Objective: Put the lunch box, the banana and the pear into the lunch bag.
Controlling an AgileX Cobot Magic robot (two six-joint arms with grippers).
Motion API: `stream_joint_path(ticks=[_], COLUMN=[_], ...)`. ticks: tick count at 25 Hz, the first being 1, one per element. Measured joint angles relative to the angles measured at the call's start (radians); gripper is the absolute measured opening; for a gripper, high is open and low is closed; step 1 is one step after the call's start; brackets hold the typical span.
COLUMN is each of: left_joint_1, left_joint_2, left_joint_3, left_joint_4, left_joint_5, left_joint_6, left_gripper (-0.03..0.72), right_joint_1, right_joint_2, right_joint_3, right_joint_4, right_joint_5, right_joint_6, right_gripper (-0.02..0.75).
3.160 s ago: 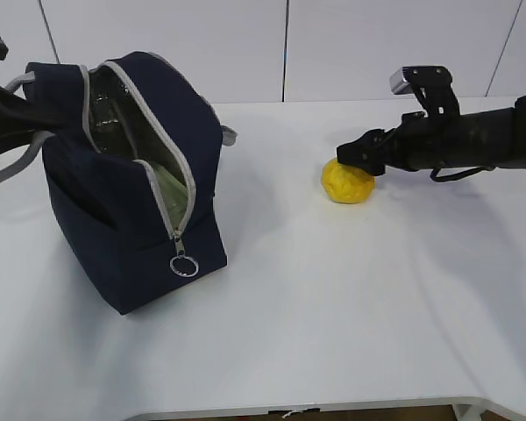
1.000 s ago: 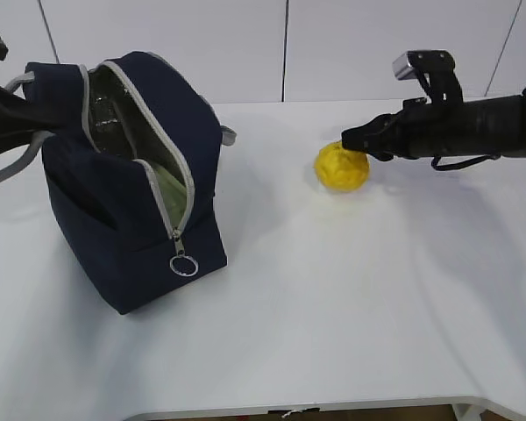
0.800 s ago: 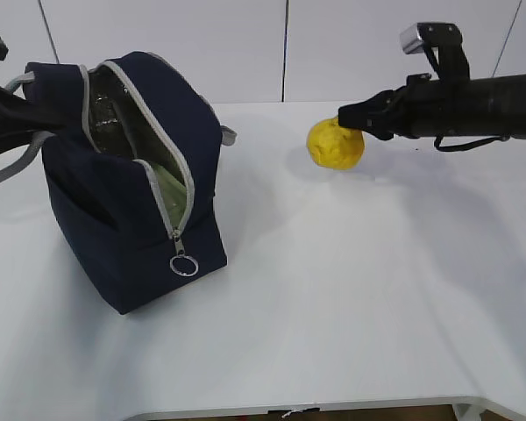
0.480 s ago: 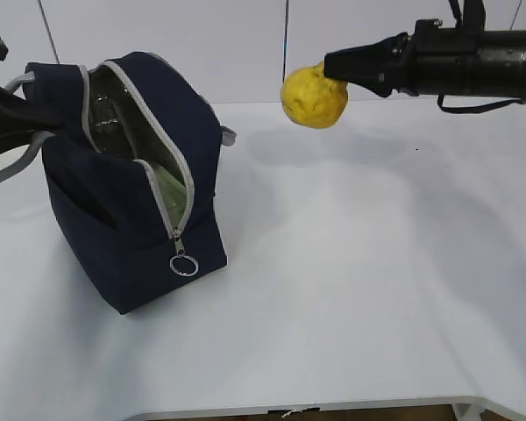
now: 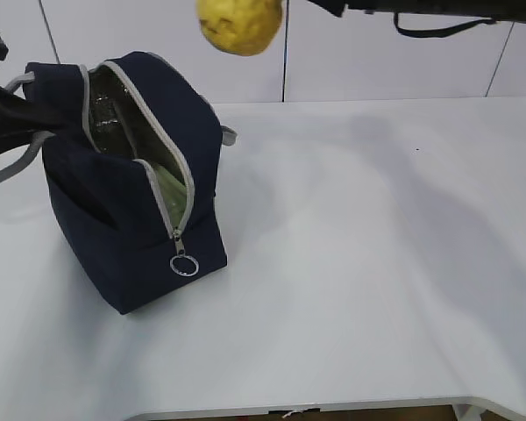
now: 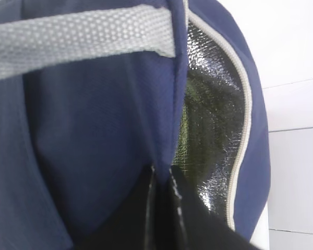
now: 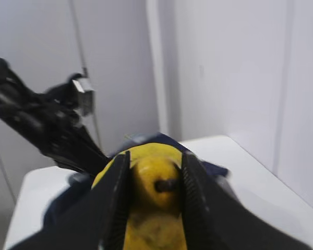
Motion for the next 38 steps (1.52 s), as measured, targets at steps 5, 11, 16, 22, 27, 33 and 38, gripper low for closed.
stream_joint_path(ticks=[5,11,16,22,27,33,38], left_joint_1=[0.0,0.0,0.0,0.0,0.0,0.0,0.0], left_joint_2=[0.0,0.0,0.0,0.0,0.0,0.0,0.0], left_joint_3=[0.0,0.0,0.0,0.0,0.0,0.0,0.0], left_joint_4=[0.0,0.0,0.0,0.0,0.0,0.0,0.0], left_joint_5=[0.0,0.0,0.0,0.0,0.0,0.0,0.0], left_joint_6=[0.0,0.0,0.0,0.0,0.0,0.0,0.0], left_gripper=[-0.013,-0.013,-0.013,-0.013,-0.013,-0.013,-0.013], right_joint_1=[0.133,0.266,0.322,0.328,0.328,0.328,0.328], right_joint_2=[0.0,0.002,0.058,0.16,0.215,0.219,0.219], right_joint_3=[-0.021,-0.022,-0.022,-0.023,-0.031,-0.033,-0.033], right_joint_4=[-0.01,-0.005,0.02,0.025,0.03,0.032,0.032], right_joint_5=[-0.137,-0.391,-0.471,-0.486,-0.485,-0.463,-0.453], right_joint_6=[-0.007,-0.059,-0.095,-0.097,-0.099,-0.099,-0.099], right_gripper=[0.242,0.242,0.242,0.242,0.241,0.241,0.293])
